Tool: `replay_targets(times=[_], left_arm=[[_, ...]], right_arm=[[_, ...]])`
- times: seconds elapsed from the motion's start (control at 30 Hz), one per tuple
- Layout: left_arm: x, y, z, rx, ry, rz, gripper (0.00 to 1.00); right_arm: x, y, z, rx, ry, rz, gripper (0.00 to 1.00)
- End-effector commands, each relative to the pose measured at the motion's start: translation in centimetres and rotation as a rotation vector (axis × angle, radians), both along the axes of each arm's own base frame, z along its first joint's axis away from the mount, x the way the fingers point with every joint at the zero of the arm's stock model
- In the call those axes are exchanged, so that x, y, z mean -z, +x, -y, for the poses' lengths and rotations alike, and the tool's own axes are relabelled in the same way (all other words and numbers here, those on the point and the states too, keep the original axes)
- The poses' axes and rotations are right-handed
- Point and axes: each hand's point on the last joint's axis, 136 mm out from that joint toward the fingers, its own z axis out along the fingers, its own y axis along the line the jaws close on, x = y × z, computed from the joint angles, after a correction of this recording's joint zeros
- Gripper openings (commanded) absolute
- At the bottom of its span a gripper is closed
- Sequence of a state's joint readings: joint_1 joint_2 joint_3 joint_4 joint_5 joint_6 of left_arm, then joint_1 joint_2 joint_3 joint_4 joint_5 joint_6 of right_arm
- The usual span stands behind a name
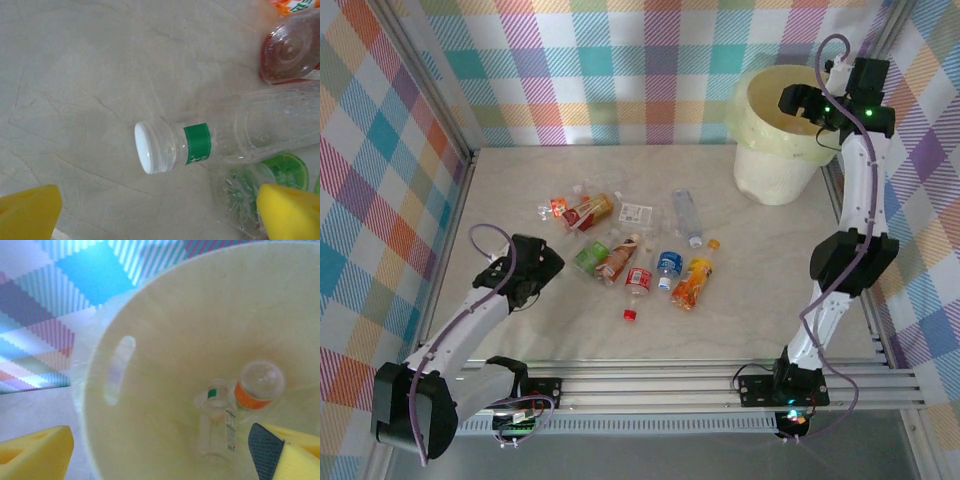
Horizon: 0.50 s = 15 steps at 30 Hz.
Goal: Put the plastic bottles in the bin
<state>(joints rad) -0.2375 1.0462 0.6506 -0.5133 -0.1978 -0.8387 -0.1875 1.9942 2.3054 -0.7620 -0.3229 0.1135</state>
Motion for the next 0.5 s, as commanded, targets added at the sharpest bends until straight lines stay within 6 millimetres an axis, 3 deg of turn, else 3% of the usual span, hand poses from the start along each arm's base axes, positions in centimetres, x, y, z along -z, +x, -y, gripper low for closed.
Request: replay_targets(times=[0.0, 0.17, 0.27, 0.47], left_arm=[[-2.0, 1.7, 0.1, 0.103, 0.032, 0.041, 1.00], [-2.7, 3.6, 2.8, 0.340, -0.002, 0.050, 1.00], [-2.5, 4.8, 3.4, 0.462, 0.057, 0.032, 1.00], [-2.1, 7.6, 4.1, 0.615, 0.141, -0.012, 0.97]], right_arm=[[-3.8, -2.2, -1.7, -0.071, -0.010, 0.115, 0.93], [-5.3, -5.6, -3.4, -0.114, 0.047, 0.157, 0.97], [-5.3, -8.3, -5.1, -0.160, 0.121, 0.182, 1.00], [-3.2, -13.8, -9.4, -0.298, 0.292, 0.157, 1.00]])
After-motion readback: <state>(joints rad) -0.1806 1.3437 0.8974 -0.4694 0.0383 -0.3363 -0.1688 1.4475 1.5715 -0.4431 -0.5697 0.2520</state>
